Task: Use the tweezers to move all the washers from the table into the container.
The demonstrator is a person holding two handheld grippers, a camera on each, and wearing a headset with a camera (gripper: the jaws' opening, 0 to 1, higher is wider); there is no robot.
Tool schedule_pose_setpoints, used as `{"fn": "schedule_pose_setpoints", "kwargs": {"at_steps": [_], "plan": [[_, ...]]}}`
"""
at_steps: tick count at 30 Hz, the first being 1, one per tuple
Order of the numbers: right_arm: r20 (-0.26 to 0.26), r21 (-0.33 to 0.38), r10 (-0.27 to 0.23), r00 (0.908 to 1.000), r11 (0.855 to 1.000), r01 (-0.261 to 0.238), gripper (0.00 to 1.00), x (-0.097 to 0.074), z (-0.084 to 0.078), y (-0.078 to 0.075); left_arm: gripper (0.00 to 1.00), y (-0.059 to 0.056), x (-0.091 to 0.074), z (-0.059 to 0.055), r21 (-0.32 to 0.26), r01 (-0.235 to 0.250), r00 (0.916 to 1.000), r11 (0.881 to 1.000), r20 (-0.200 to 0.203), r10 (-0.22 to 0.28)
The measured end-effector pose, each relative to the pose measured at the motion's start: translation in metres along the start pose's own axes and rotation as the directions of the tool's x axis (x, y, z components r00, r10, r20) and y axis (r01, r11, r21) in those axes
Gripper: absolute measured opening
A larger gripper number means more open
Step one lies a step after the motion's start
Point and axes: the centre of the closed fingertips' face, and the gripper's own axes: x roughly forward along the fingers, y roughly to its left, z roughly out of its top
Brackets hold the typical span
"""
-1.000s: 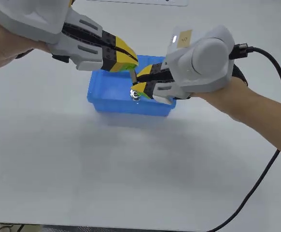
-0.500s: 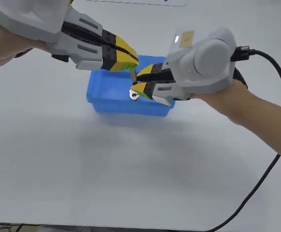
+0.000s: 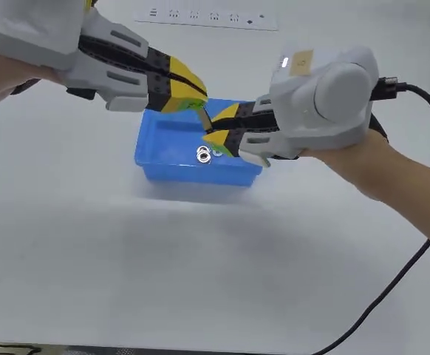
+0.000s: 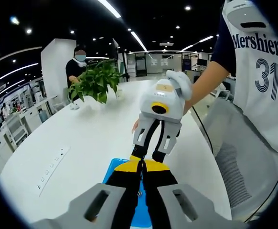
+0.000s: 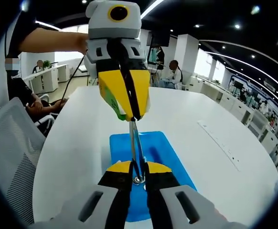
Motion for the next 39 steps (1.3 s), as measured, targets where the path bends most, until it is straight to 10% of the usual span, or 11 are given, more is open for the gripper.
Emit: {"fn": "schedule_pose_setpoints", "kwargs": {"at_steps": [10,21,34,39], "plan": [[0.020,-0.056,0.026,0.9995,0.998,-0.024,0.09,-0.024,0.020,0.021,0.05,-0.022,-0.015,0.025,0.022,-0.001,0.9986,1.000,0.054,0.000],[-0.031,-0.096,0.078,0.9964,0.992,-0.081,0.08,-0.043,0.012,0.057,0.05,-0.056,-0.023,0.012,-0.008,0.013,0.9982,1.000,0.058,-0.012],[-0.189,-0.106,0.141,0.9719,0.981,-0.163,0.08,-0.035,-0.036,0.081,0.05,-0.080,0.002,-0.051,-0.115,0.024,0.9989,0.993,-0.038,-0.029],[-0.285,-0.137,0.158,0.9455,0.969,-0.204,0.09,-0.019,-0.062,0.086,0.05,-0.081,0.013,-0.084,-0.146,0.017,0.9928,0.989,-0.115,-0.034]]}}
